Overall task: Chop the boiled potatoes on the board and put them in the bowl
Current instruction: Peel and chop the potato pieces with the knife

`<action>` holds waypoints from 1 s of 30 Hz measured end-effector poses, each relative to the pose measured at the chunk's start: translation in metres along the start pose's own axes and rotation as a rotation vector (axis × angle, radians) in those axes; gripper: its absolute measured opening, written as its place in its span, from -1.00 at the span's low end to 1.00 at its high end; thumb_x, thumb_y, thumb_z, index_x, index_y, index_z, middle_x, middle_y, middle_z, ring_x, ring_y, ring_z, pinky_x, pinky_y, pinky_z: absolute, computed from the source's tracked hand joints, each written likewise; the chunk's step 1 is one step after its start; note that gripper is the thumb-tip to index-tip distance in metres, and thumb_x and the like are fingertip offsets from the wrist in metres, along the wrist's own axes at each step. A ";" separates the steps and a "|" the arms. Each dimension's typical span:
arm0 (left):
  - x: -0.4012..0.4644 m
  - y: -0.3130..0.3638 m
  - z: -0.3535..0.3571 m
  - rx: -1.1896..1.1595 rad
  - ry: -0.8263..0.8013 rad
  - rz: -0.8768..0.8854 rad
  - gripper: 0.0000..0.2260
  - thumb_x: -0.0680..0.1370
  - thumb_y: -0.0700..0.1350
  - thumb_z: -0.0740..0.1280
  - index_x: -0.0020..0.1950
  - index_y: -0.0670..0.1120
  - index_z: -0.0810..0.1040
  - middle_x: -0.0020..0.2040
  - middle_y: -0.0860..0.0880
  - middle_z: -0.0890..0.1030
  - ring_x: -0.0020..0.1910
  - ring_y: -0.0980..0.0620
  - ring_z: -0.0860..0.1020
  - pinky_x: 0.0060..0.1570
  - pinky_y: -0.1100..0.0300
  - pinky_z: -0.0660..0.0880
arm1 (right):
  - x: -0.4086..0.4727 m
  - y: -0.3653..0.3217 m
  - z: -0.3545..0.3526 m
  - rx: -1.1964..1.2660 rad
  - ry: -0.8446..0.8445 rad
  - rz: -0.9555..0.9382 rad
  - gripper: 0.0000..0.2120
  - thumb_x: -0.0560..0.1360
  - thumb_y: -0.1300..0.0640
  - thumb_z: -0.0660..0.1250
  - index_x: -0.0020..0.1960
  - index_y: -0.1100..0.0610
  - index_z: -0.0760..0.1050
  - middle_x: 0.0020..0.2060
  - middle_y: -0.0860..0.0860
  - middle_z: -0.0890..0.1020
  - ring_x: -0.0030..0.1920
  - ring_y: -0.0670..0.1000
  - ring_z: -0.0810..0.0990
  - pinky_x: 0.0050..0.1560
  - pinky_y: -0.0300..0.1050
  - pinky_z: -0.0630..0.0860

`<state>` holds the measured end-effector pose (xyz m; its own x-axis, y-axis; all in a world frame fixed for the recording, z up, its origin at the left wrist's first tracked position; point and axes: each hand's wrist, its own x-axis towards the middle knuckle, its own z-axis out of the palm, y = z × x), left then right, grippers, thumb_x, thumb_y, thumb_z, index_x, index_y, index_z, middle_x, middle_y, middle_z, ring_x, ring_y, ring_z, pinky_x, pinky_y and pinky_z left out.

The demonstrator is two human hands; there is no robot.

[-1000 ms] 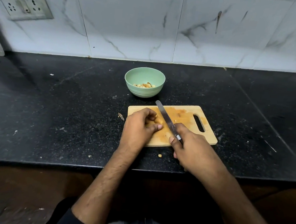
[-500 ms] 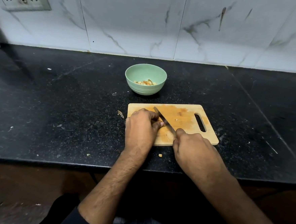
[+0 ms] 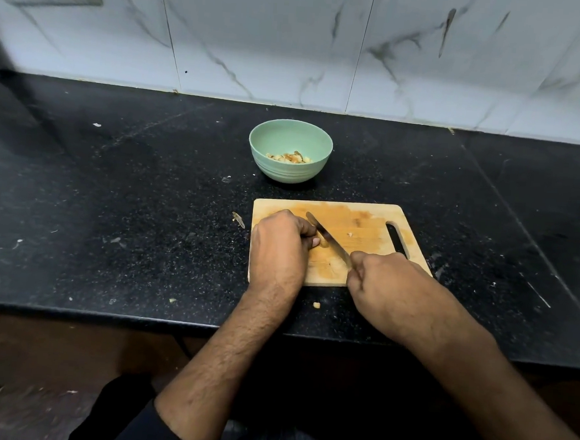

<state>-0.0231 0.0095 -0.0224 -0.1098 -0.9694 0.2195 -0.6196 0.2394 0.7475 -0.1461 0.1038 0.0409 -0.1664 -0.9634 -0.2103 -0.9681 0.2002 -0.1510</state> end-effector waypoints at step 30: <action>-0.005 -0.005 0.007 -0.025 0.086 0.064 -0.83 0.48 -0.12 0.53 0.06 -0.04 0.71 -0.03 0.06 0.66 -0.05 0.10 0.61 0.12 0.10 0.59 | -0.043 0.023 -0.014 0.193 -0.061 0.079 -0.76 0.68 -0.03 0.05 0.07 0.01 0.47 -0.34 0.00 0.59 -0.57 -0.04 0.59 -0.61 -0.27 0.46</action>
<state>-0.0254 0.0133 -0.0316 -0.0802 -0.9441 0.3196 -0.5938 0.3028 0.7455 -0.1636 0.1471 0.0601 -0.2231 -0.9320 -0.2858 -0.8977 0.3107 -0.3124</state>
